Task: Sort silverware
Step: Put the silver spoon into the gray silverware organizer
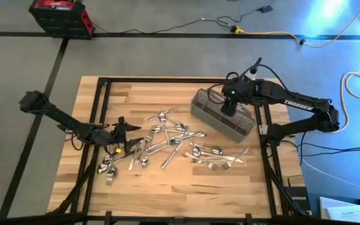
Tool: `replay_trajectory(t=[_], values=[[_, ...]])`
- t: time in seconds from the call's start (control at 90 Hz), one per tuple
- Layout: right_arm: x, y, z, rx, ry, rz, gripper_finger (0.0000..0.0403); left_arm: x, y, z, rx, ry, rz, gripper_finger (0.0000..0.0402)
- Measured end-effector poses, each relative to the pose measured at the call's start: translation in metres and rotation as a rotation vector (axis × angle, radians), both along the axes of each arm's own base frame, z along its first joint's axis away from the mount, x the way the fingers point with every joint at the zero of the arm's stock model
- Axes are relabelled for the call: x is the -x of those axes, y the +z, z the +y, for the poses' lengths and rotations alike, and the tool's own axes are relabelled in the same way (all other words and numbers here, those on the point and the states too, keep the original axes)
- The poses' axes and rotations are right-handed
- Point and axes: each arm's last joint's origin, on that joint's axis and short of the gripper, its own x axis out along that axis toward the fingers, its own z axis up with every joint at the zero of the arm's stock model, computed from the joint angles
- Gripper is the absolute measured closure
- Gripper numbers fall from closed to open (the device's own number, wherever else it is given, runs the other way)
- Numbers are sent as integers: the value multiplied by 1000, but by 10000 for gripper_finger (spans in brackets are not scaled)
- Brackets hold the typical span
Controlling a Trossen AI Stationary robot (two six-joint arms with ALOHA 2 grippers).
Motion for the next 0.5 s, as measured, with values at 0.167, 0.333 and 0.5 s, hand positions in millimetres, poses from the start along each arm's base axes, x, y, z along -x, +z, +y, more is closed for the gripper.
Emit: replay_trajectory(t=[0.167, 0.333, 0.5], values=[[-4, 25, -1, 25, 16, -113, 194, 0, 0, 0, 63, 9, -22, 148], [-12, 38, 5, -81, 145, -262, 194, -1, 2, -2, 97, -59, -37, 148], [-30, 31, 34, -186, 380, -339, 194, -4, 11, -4, 50, -78, -74, 148]])
